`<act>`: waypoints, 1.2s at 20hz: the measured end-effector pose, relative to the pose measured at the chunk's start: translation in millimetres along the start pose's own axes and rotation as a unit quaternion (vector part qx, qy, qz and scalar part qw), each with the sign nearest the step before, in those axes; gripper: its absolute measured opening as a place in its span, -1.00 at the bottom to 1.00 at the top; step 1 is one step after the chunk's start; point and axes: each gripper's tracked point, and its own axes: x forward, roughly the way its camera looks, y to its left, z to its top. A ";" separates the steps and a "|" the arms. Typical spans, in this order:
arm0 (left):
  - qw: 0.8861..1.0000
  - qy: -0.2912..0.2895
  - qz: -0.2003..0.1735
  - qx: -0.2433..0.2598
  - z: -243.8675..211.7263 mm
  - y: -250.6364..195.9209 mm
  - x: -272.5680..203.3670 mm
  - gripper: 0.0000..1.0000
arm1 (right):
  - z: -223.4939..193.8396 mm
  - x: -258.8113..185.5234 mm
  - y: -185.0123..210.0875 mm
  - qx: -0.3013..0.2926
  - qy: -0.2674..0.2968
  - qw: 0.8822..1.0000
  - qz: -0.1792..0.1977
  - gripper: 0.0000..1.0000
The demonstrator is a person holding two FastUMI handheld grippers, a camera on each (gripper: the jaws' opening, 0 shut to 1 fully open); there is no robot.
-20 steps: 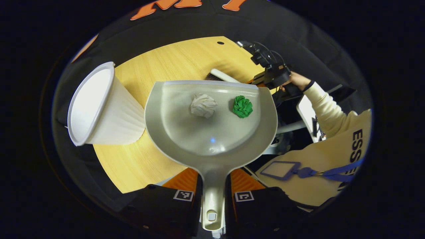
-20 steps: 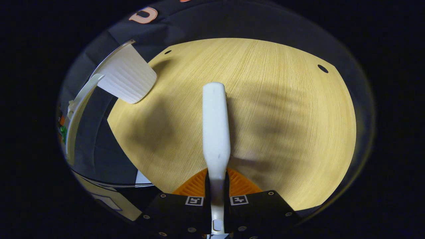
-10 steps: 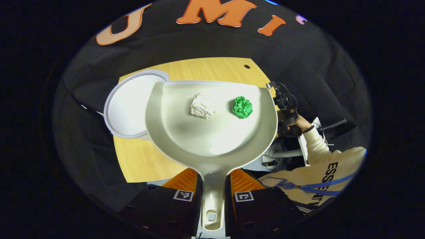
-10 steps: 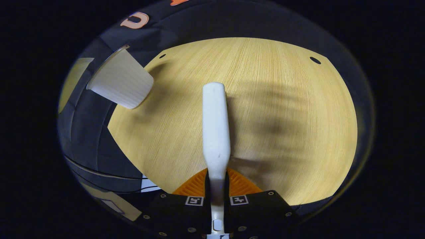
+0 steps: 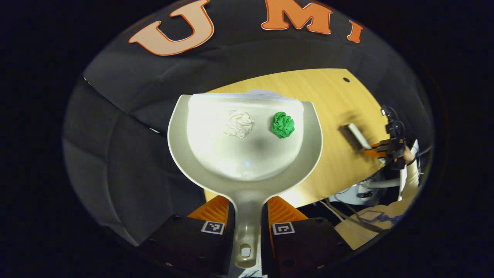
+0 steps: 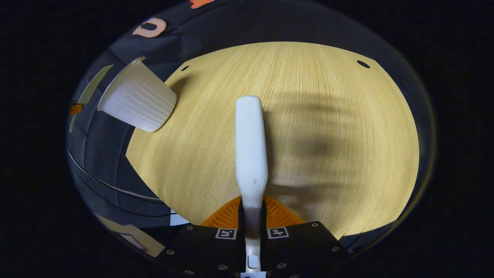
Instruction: Pick up the small broom and dustpan from the desktop, sweep the trash into the dustpan with the broom, and then empty the trash into the garbage bin.
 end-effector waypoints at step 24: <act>0.980 0.058 0.085 0.167 31.8 35.7 24.5 -0.39 | -7.6 3.2 6.2 0.043 -0.019 0.999 -0.011 -0.72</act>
